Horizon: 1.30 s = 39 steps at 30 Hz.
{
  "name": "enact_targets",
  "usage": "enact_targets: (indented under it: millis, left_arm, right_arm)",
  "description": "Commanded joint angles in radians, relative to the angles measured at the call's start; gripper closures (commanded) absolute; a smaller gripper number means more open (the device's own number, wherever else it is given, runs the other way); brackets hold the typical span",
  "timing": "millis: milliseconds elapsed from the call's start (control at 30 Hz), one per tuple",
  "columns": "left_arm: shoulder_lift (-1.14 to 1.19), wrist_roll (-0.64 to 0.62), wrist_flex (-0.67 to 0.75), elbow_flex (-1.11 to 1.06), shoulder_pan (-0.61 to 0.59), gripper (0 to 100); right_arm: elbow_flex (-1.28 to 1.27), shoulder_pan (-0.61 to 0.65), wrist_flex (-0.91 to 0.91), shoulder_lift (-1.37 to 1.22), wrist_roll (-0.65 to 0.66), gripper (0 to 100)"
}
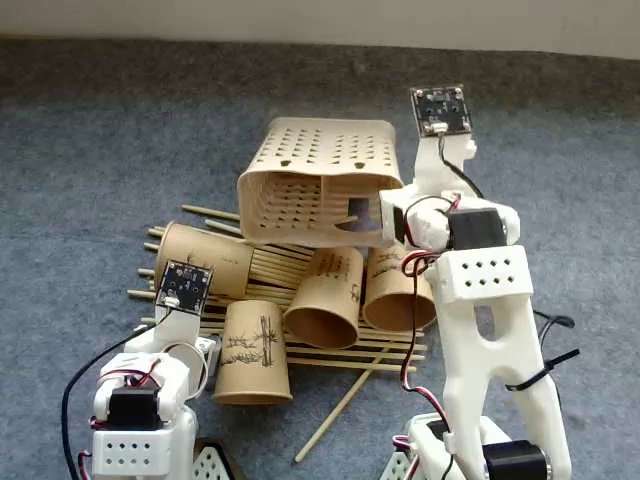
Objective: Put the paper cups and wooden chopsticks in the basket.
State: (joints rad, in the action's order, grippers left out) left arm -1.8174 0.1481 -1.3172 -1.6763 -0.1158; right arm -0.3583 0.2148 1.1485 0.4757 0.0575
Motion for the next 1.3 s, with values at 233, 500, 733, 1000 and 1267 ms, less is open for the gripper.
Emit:
enact_targets:
  millis: [233, 500, 733, 1000, 1267]
  left_arm:
    - [-0.005, 0.003, -0.003, -0.019, 0.013, 81]
    - [-0.005, 0.003, -0.003, -0.019, 0.013, 81]
    - [-0.005, 0.003, -0.003, -0.019, 0.013, 81]
    - [-0.005, 0.003, -0.003, -0.019, 0.013, 81]
    - [-0.005, 0.003, -0.003, -0.019, 0.013, 81]
  right_arm:
    - [0.283, 0.125, 0.325, 0.041, 0.1, 99.2]
    - [0.371, 0.139, 0.46, 0.041, 0.106, 99.2]
    - [0.392, 0.131, 0.44, 0.008, 0.097, 99.2]
    - [0.392, 0.008, 0.268, -0.165, 0.046, 99.2]
    - [0.536, -0.004, 0.275, -0.289, 0.003, 98.8]
